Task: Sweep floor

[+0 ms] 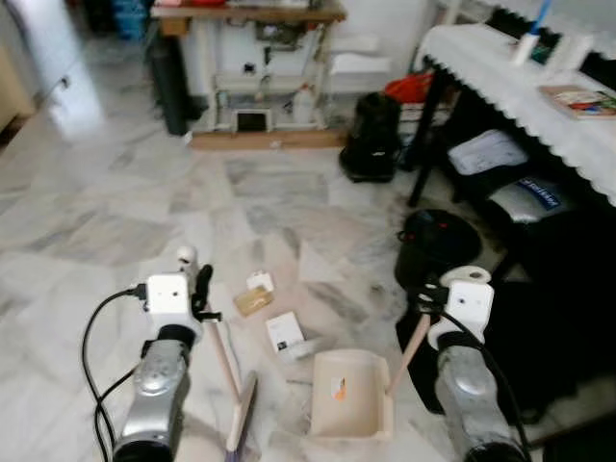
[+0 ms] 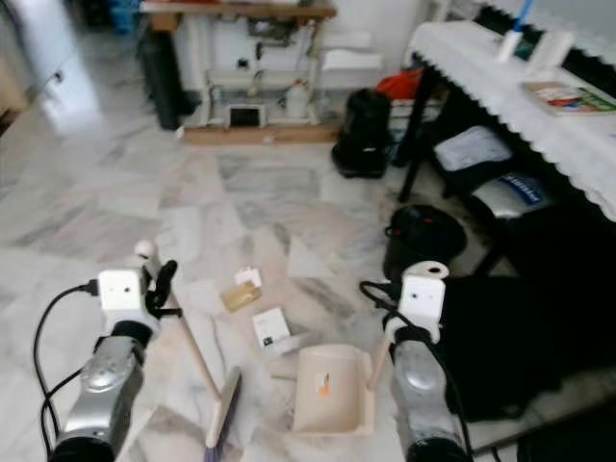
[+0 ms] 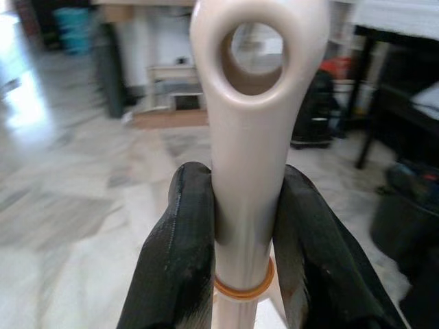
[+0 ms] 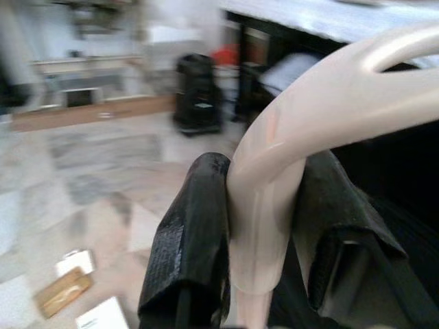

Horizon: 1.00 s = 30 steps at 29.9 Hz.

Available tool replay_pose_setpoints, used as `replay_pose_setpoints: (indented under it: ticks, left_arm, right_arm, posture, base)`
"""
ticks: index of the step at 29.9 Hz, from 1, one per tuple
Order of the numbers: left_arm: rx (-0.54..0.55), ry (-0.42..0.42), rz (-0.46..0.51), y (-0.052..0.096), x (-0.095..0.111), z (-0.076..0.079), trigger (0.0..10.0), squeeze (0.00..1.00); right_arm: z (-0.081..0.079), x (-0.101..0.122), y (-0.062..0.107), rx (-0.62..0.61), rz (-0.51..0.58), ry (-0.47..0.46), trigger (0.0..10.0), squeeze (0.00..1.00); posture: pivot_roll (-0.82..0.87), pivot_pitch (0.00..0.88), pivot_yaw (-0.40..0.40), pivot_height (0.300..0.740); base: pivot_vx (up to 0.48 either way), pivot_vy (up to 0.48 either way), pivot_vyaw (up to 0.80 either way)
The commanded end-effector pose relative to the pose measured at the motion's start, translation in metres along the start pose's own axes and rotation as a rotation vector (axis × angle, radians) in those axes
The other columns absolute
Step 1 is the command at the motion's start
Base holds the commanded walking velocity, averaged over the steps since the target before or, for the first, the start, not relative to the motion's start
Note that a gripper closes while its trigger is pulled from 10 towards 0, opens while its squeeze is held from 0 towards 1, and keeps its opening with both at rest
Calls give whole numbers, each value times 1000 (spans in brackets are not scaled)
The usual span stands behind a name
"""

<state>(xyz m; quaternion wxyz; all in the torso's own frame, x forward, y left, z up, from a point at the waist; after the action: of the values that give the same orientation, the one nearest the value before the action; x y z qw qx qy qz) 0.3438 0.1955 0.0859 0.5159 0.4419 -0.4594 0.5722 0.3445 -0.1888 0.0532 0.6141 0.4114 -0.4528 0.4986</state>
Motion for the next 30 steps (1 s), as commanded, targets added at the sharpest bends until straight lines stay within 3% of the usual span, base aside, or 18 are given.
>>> replay_pose_setpoints:
  ticks: [1,3,30]
  left_arm:
    - [-34,4,35,-5,9,12,10000,0]
    - [-35,5,36,-5,9,12,10000,0]
    - [-52,1,34,-5,11,15,10000,0]
  right_arm:
    - [11,10,-3,-31,44,0,10000,0]
    - [12,11,-3,-36,53,-4,10000,0]
    - [13,11,-2,-49,57,5,10000,0]
  posture:
    - [-47,0,-18,740]
    - [-49,0,-13,740]
    - [-45,0,-12,740]
  base:
    - [0,0,-788]
    - [0,0,-788]
    - [9,0,0]
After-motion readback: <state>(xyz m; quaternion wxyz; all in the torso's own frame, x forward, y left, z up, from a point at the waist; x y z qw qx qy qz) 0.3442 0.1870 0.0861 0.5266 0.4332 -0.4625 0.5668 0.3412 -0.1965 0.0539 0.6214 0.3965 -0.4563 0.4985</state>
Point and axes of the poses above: a point about 5 cm out from each wrist's last joint towards the gripper, its own y axis pointing back from the gripper into the wrist, its own x axis along the axis of the wrist's last joint, z = x × y, the point moved 5 cm from there along -y, pointing out of the wrist towards the gripper, and after that the axes turned 12 degrees about y, right-handed, at the moved point
